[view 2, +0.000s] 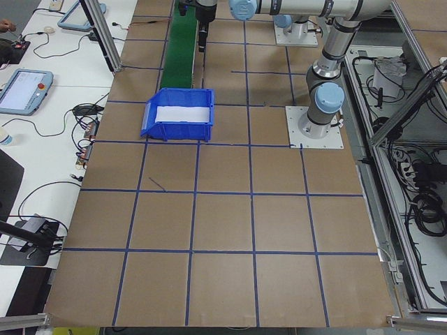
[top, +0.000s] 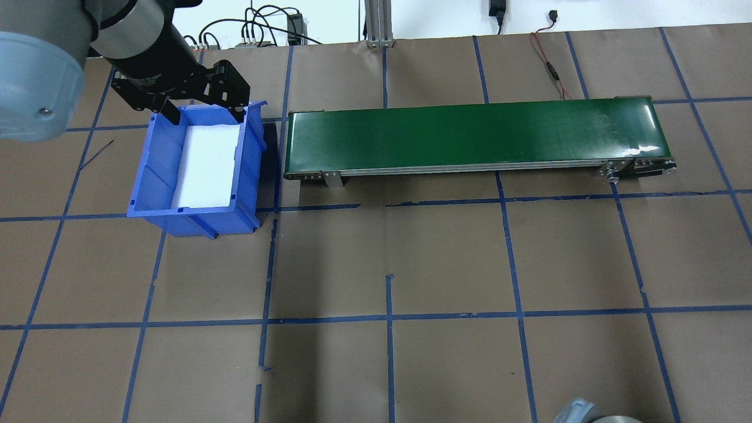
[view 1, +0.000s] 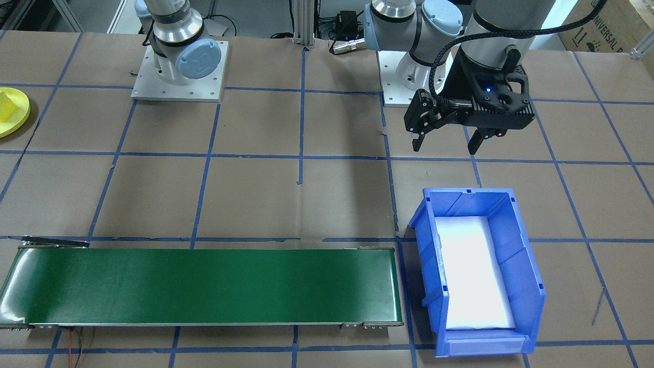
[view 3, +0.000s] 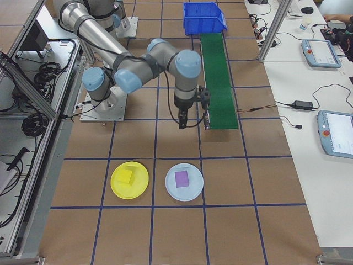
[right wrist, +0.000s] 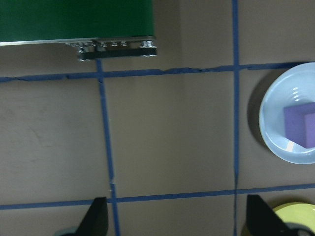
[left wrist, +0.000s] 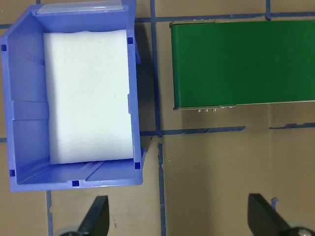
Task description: Move block left to right into plate
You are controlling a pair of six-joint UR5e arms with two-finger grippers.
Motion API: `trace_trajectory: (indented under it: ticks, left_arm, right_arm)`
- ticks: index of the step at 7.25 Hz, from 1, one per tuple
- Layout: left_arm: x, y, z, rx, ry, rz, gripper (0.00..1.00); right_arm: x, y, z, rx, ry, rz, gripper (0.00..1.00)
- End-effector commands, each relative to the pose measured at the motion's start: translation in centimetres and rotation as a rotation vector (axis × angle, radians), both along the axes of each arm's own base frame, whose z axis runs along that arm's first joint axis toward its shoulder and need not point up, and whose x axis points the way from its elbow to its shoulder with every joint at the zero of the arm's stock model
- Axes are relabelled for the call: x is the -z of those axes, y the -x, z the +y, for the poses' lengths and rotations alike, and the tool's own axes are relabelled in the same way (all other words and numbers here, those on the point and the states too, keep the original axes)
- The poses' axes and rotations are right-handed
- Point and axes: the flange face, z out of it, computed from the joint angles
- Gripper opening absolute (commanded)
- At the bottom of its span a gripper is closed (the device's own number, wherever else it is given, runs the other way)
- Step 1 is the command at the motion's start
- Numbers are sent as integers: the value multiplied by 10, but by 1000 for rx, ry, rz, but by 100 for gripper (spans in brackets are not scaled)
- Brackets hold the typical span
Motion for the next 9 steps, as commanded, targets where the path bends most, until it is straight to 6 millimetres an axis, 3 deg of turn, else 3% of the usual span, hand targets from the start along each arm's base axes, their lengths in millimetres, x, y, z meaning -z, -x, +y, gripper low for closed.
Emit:
trace_trajectory:
  ticks: [1, 3, 4, 5, 9]
  left_arm:
    - [-1, 0, -1, 0, 6, 1, 100]
    - [-1, 2, 0, 2, 6, 3, 100]
    - [-1, 1, 0, -1, 6, 3, 100]
    - [-1, 1, 0, 0, 6, 3, 100]
    - [0, 2, -1, 0, 3, 3, 100]
  right_arm:
    - [-42, -137, 4, 86, 22, 6, 100]
    - [-64, -247, 8, 131, 69, -19, 100]
    - [-71, -292, 9, 166, 78, -43, 100]
    - [-70, -312, 8, 169, 79, -44, 100]
    - [-67, -313, 5, 165, 76, -45, 100]
